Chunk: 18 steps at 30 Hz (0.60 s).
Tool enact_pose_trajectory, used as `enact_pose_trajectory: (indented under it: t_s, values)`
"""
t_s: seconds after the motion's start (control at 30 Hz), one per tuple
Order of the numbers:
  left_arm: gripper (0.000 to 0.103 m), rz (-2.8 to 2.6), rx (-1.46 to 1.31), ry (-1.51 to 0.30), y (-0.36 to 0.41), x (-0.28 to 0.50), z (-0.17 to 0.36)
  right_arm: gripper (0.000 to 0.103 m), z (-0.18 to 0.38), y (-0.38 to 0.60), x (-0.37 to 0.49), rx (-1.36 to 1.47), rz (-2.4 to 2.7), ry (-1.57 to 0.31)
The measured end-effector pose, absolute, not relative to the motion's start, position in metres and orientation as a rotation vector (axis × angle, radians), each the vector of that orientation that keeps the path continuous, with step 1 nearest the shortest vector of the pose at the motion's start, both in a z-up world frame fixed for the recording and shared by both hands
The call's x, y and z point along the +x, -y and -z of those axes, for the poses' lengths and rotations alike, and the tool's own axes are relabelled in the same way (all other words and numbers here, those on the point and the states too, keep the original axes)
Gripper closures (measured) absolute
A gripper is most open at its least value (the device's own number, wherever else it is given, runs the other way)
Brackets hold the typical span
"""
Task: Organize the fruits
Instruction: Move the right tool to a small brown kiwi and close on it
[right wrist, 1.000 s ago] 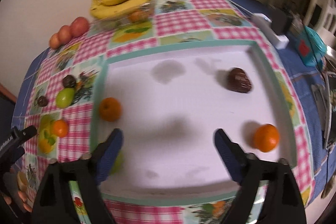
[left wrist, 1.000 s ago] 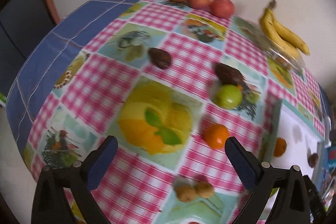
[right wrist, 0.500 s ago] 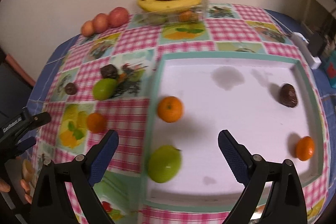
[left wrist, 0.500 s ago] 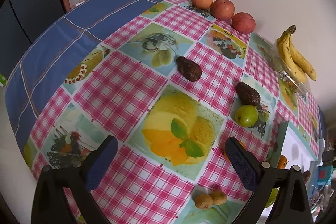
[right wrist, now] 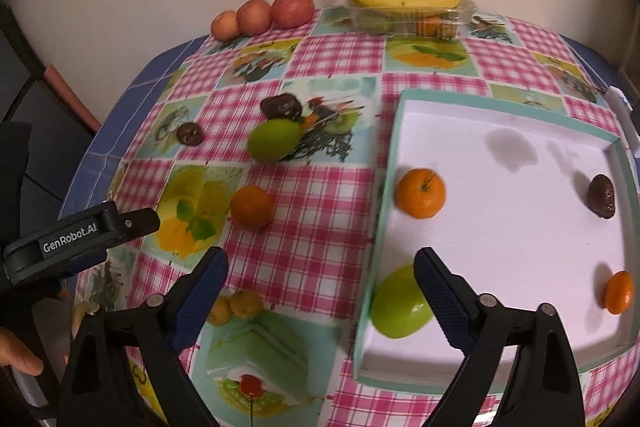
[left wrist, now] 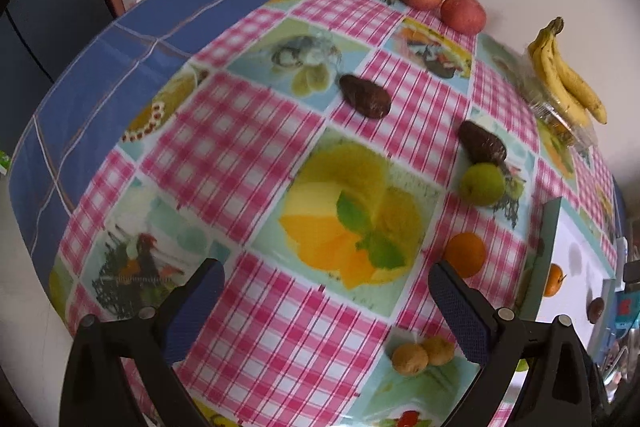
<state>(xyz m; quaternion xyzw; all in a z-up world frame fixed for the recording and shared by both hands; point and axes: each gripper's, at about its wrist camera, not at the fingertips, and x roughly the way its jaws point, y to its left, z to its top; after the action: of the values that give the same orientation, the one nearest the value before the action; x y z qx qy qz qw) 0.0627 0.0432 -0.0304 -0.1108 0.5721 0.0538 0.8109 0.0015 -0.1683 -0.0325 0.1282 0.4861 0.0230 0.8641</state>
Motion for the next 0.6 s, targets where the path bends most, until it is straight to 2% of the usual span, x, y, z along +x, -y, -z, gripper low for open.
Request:
enact_pose_trajectory:
  t_s: [0.07,0.17,0.2,0.27,0.33,0.4,0.5,0.6]
  values:
    - [0.000,-0.128,-0.236,-1.231,-0.045,0.060,0.034,0.024,0.036,0.163,0.001,0.261,-0.060,-1.033]
    - [0.000,-0.134,-0.238,-1.242,-0.047,0.056,0.038,0.030,0.043,0.156,0.000,0.257,-0.085,-1.058]
    - [0.000,-0.133,-0.244,-1.246,-0.049,0.054,0.039,0.038,0.045,0.154,0.000,0.256,-0.094,-1.064]
    - [0.000,-0.135,-0.263,-1.251,-0.053,0.050,0.041,0.047,0.049,0.147,-0.001,0.249,-0.120,-1.080]
    - [0.000,-0.144,-0.277,-1.254,-0.058,0.046,0.042,0.049,0.052,0.140,-0.002,0.239,-0.143,-1.092]
    - [0.000,-0.147,-0.291,-1.253,-0.061,0.043,0.041,0.057,0.054,0.137,-0.002,0.241,-0.163,-1.102]
    - [0.000,-0.142,-0.307,-1.253,-0.064,0.039,0.041,0.064,0.060,0.131,-0.002,0.237,-0.178,-1.121]
    - [0.000,-0.141,-0.313,-1.265,-0.064,0.038,0.043,0.067,0.064,0.129,0.000,0.244,-0.195,-1.135]
